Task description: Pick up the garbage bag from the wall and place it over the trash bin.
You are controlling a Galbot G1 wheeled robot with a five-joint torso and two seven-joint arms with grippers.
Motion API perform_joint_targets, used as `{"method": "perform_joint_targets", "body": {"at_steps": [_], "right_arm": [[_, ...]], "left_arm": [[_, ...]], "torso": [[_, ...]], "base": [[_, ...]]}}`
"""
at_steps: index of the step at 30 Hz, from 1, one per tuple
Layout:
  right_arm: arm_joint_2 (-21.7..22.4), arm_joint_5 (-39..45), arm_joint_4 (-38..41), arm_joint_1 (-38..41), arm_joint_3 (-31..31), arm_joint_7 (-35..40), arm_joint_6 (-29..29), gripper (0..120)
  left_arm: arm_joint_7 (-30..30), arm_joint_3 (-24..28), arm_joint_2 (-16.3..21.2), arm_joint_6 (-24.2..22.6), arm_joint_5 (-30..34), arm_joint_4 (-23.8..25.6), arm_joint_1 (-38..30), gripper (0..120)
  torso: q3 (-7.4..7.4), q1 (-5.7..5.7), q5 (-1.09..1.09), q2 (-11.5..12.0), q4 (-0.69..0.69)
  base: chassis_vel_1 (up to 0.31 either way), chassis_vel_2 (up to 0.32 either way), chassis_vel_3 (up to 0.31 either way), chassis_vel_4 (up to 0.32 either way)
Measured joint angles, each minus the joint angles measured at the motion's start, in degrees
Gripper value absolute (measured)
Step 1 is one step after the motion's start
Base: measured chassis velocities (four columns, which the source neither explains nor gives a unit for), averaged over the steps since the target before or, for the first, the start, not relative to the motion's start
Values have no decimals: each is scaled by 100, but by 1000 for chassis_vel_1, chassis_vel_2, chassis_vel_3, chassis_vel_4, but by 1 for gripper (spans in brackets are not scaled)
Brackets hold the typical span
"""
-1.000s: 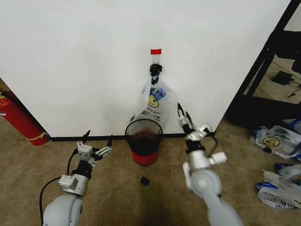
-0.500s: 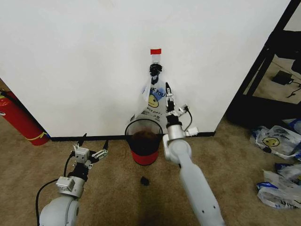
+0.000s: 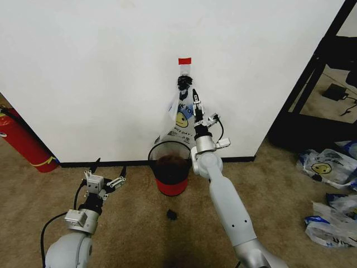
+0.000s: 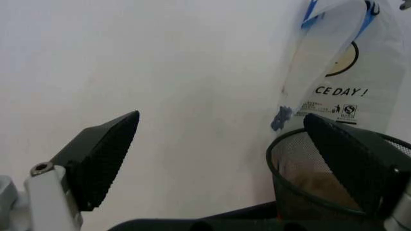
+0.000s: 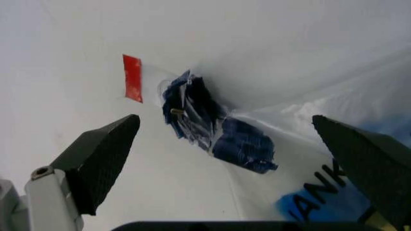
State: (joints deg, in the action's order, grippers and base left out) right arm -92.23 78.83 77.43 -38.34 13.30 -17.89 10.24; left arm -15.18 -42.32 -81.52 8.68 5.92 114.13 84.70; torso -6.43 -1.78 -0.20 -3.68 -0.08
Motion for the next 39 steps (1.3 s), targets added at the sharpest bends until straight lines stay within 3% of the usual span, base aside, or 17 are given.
{"method": "perform_joint_targets", "body": {"at_steps": [10,24,35,39], "right_arm": [[6,-169,159,-68,-290,-132,-69,100],[12,-169,-453,276,-171,-435,-139,99],[9,-239,-704,434,-146,-512,-120,61],[7,-269,-768,448,-145,-540,-117,58]], "left_arm": [[-1,11,3,28,-10,-45,-26,100],[8,-50,15,99,-66,24,154,100],[22,-118,18,136,-76,125,294,100],[23,-118,4,146,-87,129,313,100]], "torso": [[0,1,0,0,2],[0,0,0,0,0],[0,1,0,0,0],[0,1,0,0,0]], "base": [[0,0,0,0],[0,0,0,0],[0,0,0,0],[0,0,0,0]]}}
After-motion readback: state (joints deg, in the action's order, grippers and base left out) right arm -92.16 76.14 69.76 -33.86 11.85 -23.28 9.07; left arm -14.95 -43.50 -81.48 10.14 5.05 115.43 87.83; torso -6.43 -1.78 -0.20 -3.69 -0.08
